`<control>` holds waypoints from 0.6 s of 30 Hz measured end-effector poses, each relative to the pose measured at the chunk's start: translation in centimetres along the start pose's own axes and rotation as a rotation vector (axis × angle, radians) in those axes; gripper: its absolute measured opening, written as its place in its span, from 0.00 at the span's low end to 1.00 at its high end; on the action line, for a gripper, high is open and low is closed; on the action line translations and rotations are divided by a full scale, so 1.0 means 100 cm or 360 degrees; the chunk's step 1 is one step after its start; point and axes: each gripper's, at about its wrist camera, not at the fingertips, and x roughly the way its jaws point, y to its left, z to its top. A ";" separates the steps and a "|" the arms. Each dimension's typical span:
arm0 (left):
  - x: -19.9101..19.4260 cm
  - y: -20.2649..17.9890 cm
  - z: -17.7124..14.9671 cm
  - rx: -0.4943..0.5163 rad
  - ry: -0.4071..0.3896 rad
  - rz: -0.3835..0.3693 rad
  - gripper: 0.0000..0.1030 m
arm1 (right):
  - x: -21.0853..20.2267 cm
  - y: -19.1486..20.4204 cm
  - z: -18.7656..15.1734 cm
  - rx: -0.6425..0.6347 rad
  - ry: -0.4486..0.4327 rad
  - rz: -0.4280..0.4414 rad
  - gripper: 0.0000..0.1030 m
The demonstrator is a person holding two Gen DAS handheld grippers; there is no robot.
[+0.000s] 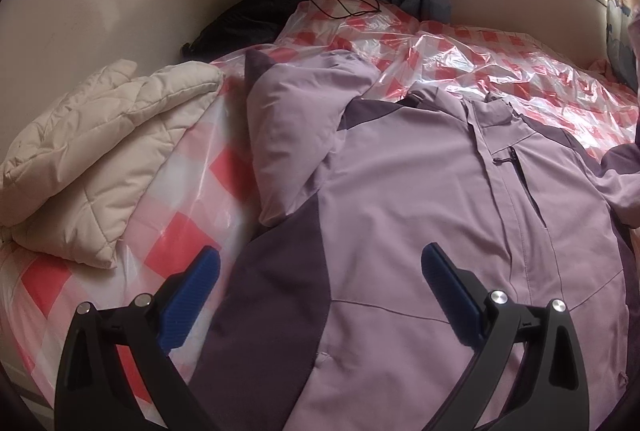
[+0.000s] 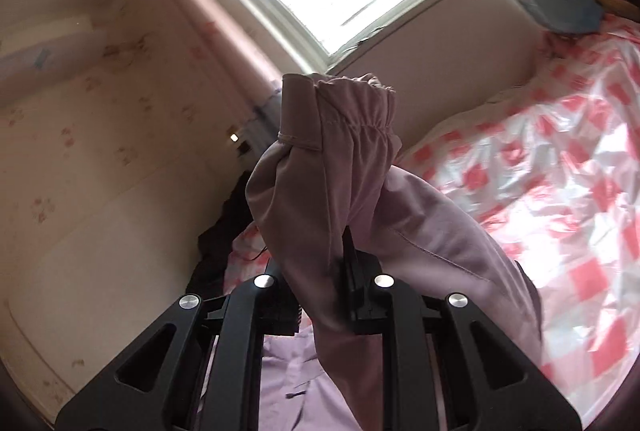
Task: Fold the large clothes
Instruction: 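Grasp the jacket sleeve cuff with the right tool and lift it, then lay the sleeve across the jacket body and open the right tool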
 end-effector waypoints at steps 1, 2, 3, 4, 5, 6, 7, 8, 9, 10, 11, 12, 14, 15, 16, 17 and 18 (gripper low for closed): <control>-0.001 0.006 -0.001 -0.0018 -0.0001 0.0002 0.93 | 0.019 0.021 -0.008 -0.0054 0.0049 0.0041 0.15; -0.002 0.013 -0.002 -0.0035 -0.0001 0.0003 0.93 | 0.036 0.039 -0.019 -0.0106 0.0099 0.0076 0.15; -0.003 0.020 -0.003 -0.0051 -0.0001 0.0003 0.93 | 0.053 0.056 -0.032 -0.0157 0.0155 0.0112 0.15; -0.004 0.025 -0.004 -0.0068 -0.0001 0.0002 0.93 | 0.068 0.073 -0.045 -0.0199 0.0203 0.0143 0.15; -0.005 0.031 -0.005 -0.0085 -0.0002 0.0004 0.93 | 0.083 0.090 -0.061 -0.0237 0.0247 0.0172 0.15; -0.006 0.037 -0.006 -0.0101 -0.0002 0.0007 0.93 | 0.097 0.101 -0.075 -0.0272 0.0294 0.0200 0.15; -0.006 0.042 -0.006 -0.0118 -0.0003 0.0008 0.93 | 0.112 0.114 -0.088 -0.0299 0.0338 0.0222 0.15; -0.007 0.047 -0.007 -0.0134 -0.0004 0.0008 0.93 | 0.123 0.125 -0.104 -0.0316 0.0384 0.0247 0.15; -0.008 0.051 -0.007 -0.0148 -0.0006 0.0012 0.93 | 0.129 0.140 -0.121 -0.0326 0.0430 0.0274 0.15; -0.009 0.055 -0.008 -0.0160 -0.0008 0.0021 0.93 | 0.140 0.149 -0.136 -0.0335 0.0473 0.0294 0.15; -0.009 0.058 -0.008 -0.0169 -0.0009 0.0028 0.93 | 0.152 0.155 -0.152 -0.0349 0.0519 0.0311 0.15; -0.010 0.061 -0.008 -0.0177 -0.0013 0.0031 0.93 | 0.163 0.163 -0.170 -0.0360 0.0569 0.0326 0.15; -0.013 0.067 -0.006 -0.0183 -0.0029 0.0042 0.93 | 0.182 0.176 -0.209 -0.0381 0.0689 0.0352 0.15; -0.015 0.069 -0.004 -0.0180 -0.0038 0.0050 0.93 | 0.194 0.178 -0.229 -0.0403 0.0765 0.0353 0.15; -0.017 0.070 -0.002 -0.0170 -0.0049 0.0055 0.93 | 0.204 0.185 -0.250 -0.0428 0.0841 0.0347 0.15; -0.019 0.071 0.002 -0.0154 -0.0062 0.0062 0.93 | 0.215 0.187 -0.272 -0.0459 0.0928 0.0334 0.15; -0.021 0.072 0.006 -0.0135 -0.0079 0.0075 0.93 | 0.224 0.189 -0.296 -0.0488 0.1030 0.0320 0.17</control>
